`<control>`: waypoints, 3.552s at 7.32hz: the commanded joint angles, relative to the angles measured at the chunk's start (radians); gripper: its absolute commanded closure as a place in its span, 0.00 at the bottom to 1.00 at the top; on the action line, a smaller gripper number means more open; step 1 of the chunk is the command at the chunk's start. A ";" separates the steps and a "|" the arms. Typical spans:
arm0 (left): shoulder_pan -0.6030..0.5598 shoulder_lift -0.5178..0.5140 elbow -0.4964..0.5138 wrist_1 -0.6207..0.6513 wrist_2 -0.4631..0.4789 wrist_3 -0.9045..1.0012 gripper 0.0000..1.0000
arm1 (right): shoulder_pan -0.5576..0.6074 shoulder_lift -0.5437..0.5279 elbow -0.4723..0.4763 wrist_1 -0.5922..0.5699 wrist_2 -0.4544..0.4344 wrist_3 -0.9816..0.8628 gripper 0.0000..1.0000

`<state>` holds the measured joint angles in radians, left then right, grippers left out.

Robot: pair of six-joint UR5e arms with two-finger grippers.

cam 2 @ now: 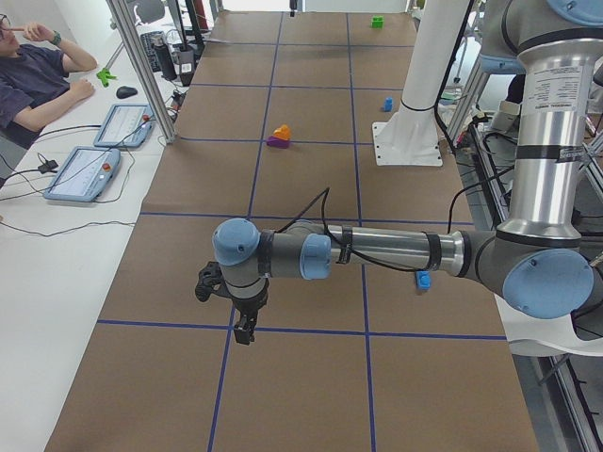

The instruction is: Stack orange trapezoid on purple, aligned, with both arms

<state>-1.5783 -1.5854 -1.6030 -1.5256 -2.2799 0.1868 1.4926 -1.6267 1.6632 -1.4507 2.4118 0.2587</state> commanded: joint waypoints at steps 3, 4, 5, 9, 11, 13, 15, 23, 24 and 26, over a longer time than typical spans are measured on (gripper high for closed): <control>0.000 -0.001 0.005 -0.001 0.000 -0.001 0.00 | 0.026 -0.056 -0.005 -0.026 0.006 -0.056 0.00; 0.000 -0.002 0.005 -0.001 0.000 -0.001 0.00 | 0.026 -0.051 -0.005 -0.075 0.004 -0.084 0.00; 0.000 -0.002 0.005 -0.001 0.000 -0.001 0.00 | 0.035 -0.035 -0.003 -0.133 -0.005 -0.155 0.00; 0.001 -0.004 0.008 -0.004 0.002 -0.001 0.00 | 0.083 -0.007 -0.013 -0.234 -0.033 -0.353 0.00; 0.001 -0.004 0.009 -0.007 0.000 -0.003 0.00 | 0.100 -0.002 -0.020 -0.234 -0.030 -0.395 0.00; 0.001 -0.004 0.009 -0.007 0.000 -0.003 0.00 | 0.100 -0.002 -0.020 -0.231 -0.026 -0.394 0.00; 0.001 -0.004 0.009 -0.007 0.000 -0.003 0.00 | 0.100 -0.010 -0.020 -0.226 -0.023 -0.391 0.00; 0.003 -0.019 0.032 -0.014 0.010 -0.228 0.00 | 0.100 -0.018 -0.020 -0.223 -0.028 -0.378 0.00; 0.003 -0.019 0.032 -0.015 0.010 -0.242 0.00 | 0.100 -0.018 -0.022 -0.223 -0.028 -0.378 0.00; 0.003 -0.019 0.035 -0.016 0.010 -0.242 0.00 | 0.100 -0.016 -0.020 -0.224 -0.031 -0.375 0.00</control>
<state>-1.5755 -1.6042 -1.5688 -1.5408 -2.2703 -0.0460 1.5923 -1.6442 1.6423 -1.6738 2.3832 -0.1190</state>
